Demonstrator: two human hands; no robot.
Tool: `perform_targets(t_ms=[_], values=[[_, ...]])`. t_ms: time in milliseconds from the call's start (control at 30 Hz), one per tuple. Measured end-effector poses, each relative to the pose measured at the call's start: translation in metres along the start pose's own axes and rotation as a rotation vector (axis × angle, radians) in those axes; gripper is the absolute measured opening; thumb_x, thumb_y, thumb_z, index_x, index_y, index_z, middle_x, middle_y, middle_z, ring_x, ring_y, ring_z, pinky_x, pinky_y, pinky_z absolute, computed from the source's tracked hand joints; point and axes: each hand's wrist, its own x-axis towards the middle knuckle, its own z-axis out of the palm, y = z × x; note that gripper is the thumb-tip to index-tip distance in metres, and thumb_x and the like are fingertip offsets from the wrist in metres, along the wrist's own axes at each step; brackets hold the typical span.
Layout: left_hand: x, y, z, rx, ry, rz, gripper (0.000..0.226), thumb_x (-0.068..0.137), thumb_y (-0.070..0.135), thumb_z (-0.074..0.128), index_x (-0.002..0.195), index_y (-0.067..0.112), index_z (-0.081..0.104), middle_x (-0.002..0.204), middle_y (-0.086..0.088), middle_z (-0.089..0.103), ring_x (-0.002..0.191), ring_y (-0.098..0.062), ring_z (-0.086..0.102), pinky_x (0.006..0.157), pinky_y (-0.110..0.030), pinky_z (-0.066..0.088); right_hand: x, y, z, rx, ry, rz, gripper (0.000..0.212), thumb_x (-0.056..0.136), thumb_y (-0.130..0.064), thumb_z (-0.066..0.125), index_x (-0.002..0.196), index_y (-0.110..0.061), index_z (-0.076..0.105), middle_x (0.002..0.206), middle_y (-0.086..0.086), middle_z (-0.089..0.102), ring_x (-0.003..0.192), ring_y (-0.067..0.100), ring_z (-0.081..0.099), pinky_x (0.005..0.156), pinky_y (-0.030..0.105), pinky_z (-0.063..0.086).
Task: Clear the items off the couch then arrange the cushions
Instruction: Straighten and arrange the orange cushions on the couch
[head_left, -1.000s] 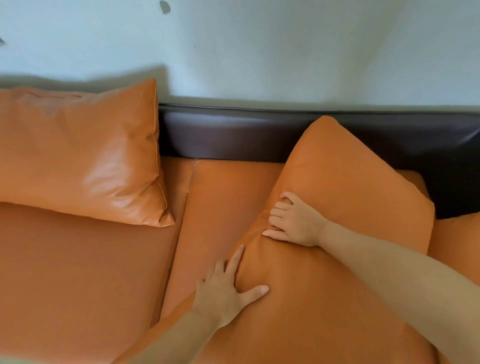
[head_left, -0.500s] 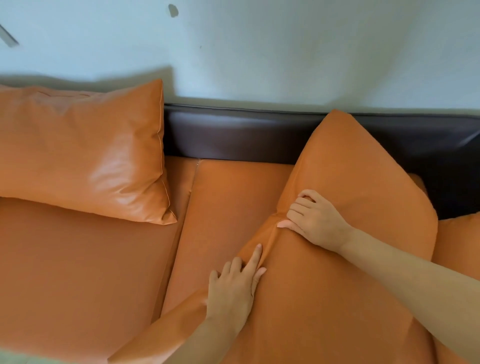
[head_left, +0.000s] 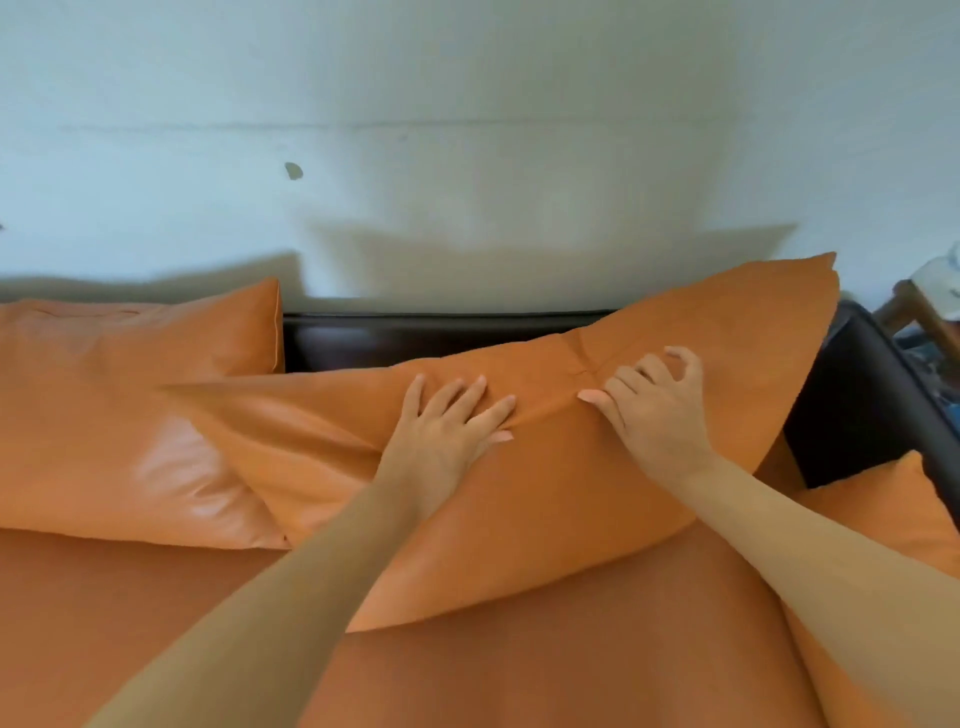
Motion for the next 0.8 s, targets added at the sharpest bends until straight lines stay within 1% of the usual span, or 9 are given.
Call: perform_targets(t_ms=[100, 133, 200, 267, 333, 433, 633, 700, 800], values=[[0.034, -0.026, 0.003, 0.103, -0.248, -0.001, 0.071, 0.092, 0.059, -0.004, 0.146, 0.037, 0.038, 0.15, -0.003, 0.043, 0.138, -0.021, 0.04, 0.114, -0.058, 0.02, 0.007, -0.01, 0.027, -0.032, -0.077, 0.086, 0.049, 0.1, -0.043, 0.045, 0.063, -0.015, 0.059, 0.064, -0.001, 0.058, 0.066, 0.025, 0.055, 0.09, 0.054, 0.043], [0.04, -0.035, 0.013, 0.133, -0.3, -0.063, 0.067, 0.092, 0.056, -0.005, 0.15, 0.039, 0.022, 0.157, 0.001, 0.028, 0.145, -0.018, 0.024, 0.116, -0.056, 0.009, 0.009, -0.015, 0.037, -0.04, -0.114, 0.117, 0.051, 0.101, -0.043, 0.043, 0.063, -0.015, 0.061, 0.064, -0.001, 0.058, 0.067, 0.025, 0.055, 0.09, 0.055, 0.043], [0.045, -0.048, 0.033, 0.165, -0.324, -0.228, 0.054, 0.099, 0.05, 0.001, 0.152, 0.04, 0.002, 0.162, 0.003, 0.009, 0.149, -0.016, 0.005, 0.115, -0.06, 0.0, 0.013, -0.025, 0.056, -0.03, -0.222, 0.197, 0.05, 0.101, -0.042, 0.039, 0.07, -0.014, 0.067, 0.073, -0.001, 0.064, 0.074, 0.025, 0.059, 0.092, 0.061, 0.041], [0.042, -0.056, 0.053, 0.152, -0.262, -0.323, 0.052, 0.101, 0.05, 0.001, 0.15, 0.041, -0.012, 0.162, 0.004, -0.009, 0.149, -0.018, -0.009, 0.11, -0.069, -0.003, 0.012, -0.028, 0.067, 0.023, -0.378, 0.199, 0.046, 0.099, -0.043, 0.034, 0.094, -0.017, 0.072, 0.102, 0.0, 0.07, 0.093, 0.027, 0.06, 0.096, 0.071, 0.031], [0.038, -0.061, 0.07, 0.125, -0.186, -0.343, 0.052, 0.099, 0.055, -0.003, 0.147, 0.045, -0.02, 0.159, 0.007, -0.023, 0.147, -0.02, -0.018, 0.103, -0.075, -0.008, 0.007, -0.024, 0.07, 0.052, -0.522, 0.116, 0.052, 0.099, -0.05, 0.026, 0.123, -0.022, 0.062, 0.137, -0.001, 0.054, 0.113, 0.026, 0.052, 0.1, 0.077, 0.015], [0.041, -0.071, 0.083, 0.071, -0.1, -0.312, 0.055, 0.098, 0.059, 0.002, 0.15, 0.045, -0.007, 0.162, 0.005, -0.01, 0.149, -0.021, -0.007, 0.099, -0.081, -0.004, 0.001, -0.022, 0.069, 0.078, -0.58, 0.03, 0.058, 0.098, -0.057, 0.023, 0.138, -0.025, 0.049, 0.154, -0.003, 0.034, 0.127, 0.026, 0.045, 0.099, 0.08, 0.004], [0.067, -0.098, 0.108, 0.047, -0.089, -0.265, 0.059, 0.097, 0.061, 0.003, 0.152, 0.042, 0.001, 0.163, 0.004, 0.002, 0.15, -0.022, 0.003, 0.098, -0.08, -0.006, 0.017, -0.026, 0.102, 0.045, -0.698, 0.071, 0.061, 0.094, -0.063, 0.027, 0.145, -0.03, 0.038, 0.157, -0.005, 0.025, 0.142, 0.019, 0.03, 0.097, 0.081, 0.004], [0.079, -0.119, 0.116, 0.011, -0.096, -0.253, 0.059, 0.094, 0.064, -0.001, 0.15, 0.047, -0.006, 0.162, 0.008, -0.003, 0.149, -0.018, -0.002, 0.099, -0.079, -0.011, 0.029, -0.031, 0.114, 0.018, -0.73, 0.105, 0.061, 0.096, -0.063, 0.024, 0.146, -0.031, 0.035, 0.156, -0.004, 0.028, 0.144, 0.018, 0.024, 0.097, 0.081, 0.002], [0.093, -0.145, 0.122, -0.015, -0.118, -0.22, 0.056, 0.09, 0.068, -0.006, 0.144, 0.055, -0.016, 0.16, 0.015, -0.013, 0.148, -0.013, -0.012, 0.098, -0.076, -0.018, 0.043, -0.043, 0.124, -0.02, -0.757, 0.171, 0.054, 0.1, -0.056, 0.021, 0.143, -0.031, 0.041, 0.15, -0.004, 0.04, 0.141, 0.019, 0.031, 0.097, 0.081, 0.003]])
